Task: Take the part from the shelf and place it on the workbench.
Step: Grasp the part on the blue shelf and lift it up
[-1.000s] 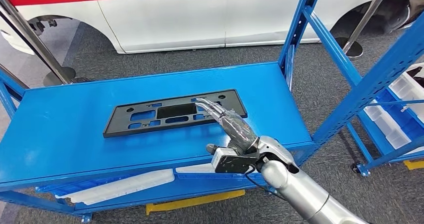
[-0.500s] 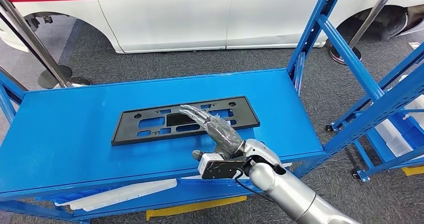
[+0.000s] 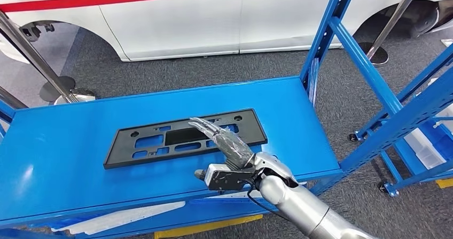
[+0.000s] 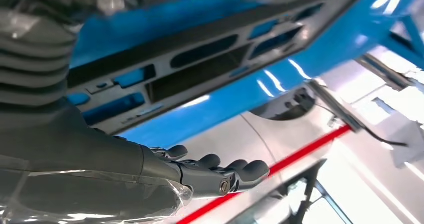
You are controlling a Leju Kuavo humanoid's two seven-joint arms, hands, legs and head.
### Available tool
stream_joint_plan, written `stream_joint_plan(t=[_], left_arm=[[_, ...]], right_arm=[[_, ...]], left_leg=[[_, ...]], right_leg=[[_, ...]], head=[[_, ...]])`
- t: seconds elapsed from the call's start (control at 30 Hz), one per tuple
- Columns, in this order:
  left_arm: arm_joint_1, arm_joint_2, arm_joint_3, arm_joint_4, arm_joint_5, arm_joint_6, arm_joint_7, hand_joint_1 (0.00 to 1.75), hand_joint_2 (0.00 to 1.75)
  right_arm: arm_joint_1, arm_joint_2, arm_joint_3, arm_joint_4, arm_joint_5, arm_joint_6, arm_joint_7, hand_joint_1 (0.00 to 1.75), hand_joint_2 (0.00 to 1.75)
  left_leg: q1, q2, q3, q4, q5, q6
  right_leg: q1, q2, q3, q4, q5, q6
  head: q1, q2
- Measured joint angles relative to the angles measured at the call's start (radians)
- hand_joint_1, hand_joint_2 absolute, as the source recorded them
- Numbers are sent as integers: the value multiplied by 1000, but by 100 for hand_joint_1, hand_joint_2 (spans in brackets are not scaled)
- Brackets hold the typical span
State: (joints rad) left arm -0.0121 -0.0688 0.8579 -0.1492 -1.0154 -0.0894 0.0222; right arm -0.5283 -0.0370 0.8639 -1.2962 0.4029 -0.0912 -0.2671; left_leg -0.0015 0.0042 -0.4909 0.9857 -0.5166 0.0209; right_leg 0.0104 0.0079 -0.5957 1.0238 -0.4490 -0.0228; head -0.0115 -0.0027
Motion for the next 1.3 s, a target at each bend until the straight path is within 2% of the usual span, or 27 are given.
stream_joint_plan(t=[0.23,0.47,0.77,0.9,1.03,1.2,1.3], left_arm=[[1,2,0,0,-7,-13,-7,0,0],[2,2,0,0,-4,-23,-19,0,0],[-11,0,0,0,0,-46,-94,0,0],[-14,-2,0,0,0,-52,-105,0,0],[-14,-3,0,0,-1,-52,-107,0,0],[-14,-3,0,0,-5,-55,-107,0,0],[-14,-3,0,0,-5,-55,-105,0,0]], right_arm=[[-39,66,18,123,74,-27,34,0,175],[-81,127,55,224,219,-93,86,0,175],[-175,193,93,339,434,-254,183,0,175],[-196,210,97,392,513,-334,204,0,175],[-204,220,100,427,531,-350,210,0,175],[-220,228,101,482,620,-403,248,0,175],[-232,229,97,528,633,-396,251,0,175]], left_leg=[[0,0,0,-1,1,-4],[0,0,1,-1,2,-6],[0,0,1,1,2,-6],[-1,0,1,1,2,-6],[-1,0,1,1,2,-6],[-3,0,1,1,2,-6],[-4,0,1,1,2,-6]], right_leg=[[1,-1,0,2,-1,-2],[-1,-1,1,2,-1,-2],[-3,-2,2,2,0,-1],[-4,-2,2,2,0,-1],[-4,-2,2,2,0,-1],[-4,-2,2,2,0,-1],[-4,-2,2,2,0,0]], head=[[0,0],[0,0],[0,0],[0,0],[0,0],[0,0],[0,0]])
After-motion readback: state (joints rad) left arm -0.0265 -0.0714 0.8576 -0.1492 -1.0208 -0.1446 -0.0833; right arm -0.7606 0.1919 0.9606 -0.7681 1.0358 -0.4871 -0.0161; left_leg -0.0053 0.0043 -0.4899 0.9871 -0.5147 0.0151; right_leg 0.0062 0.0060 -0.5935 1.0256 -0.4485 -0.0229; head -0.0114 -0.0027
